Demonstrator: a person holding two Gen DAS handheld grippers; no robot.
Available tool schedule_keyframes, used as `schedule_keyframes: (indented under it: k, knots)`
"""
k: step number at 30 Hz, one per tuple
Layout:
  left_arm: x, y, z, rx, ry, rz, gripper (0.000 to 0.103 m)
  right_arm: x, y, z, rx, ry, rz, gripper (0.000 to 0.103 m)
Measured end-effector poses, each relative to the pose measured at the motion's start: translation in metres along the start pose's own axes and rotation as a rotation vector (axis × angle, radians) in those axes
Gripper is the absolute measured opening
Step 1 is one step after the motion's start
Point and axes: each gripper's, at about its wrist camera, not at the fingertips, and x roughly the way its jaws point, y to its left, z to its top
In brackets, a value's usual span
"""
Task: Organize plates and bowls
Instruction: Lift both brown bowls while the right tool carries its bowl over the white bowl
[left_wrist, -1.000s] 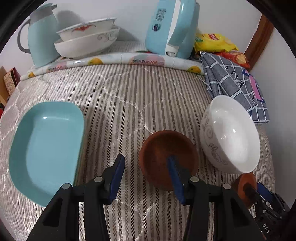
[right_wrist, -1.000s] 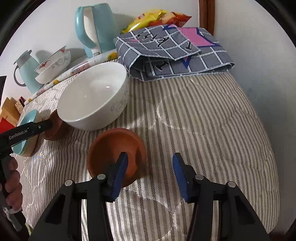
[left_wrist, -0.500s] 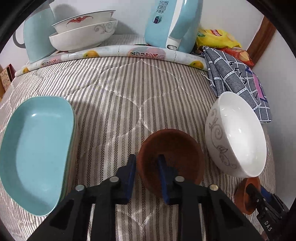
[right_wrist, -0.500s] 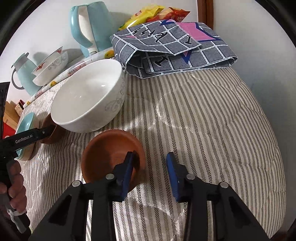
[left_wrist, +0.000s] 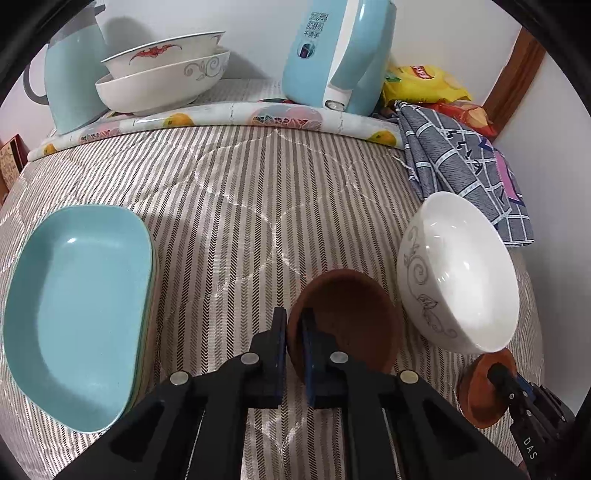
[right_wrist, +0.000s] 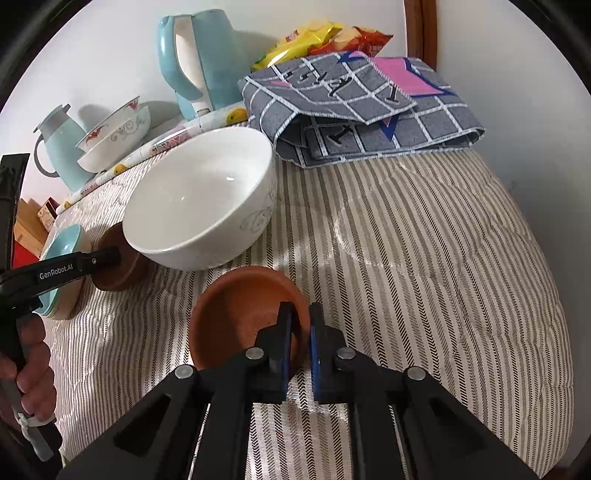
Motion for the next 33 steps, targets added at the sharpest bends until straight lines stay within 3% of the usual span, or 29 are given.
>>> schedule_keyframes:
  k: [20, 33]
  knots:
    - [-0.035, -0.003, 0.0, 0.046, -0.053, -0.01, 0.008, -0.04, -0.004, 0.002, 0.012, -0.091, -0.032, 0.008]
    - [-0.073, 0.012, 0.016, 0.019, -0.126, 0.011, 0.008, -0.071, 0.011, 0.034, -0.007, -0.162, -0.019, 0.008]
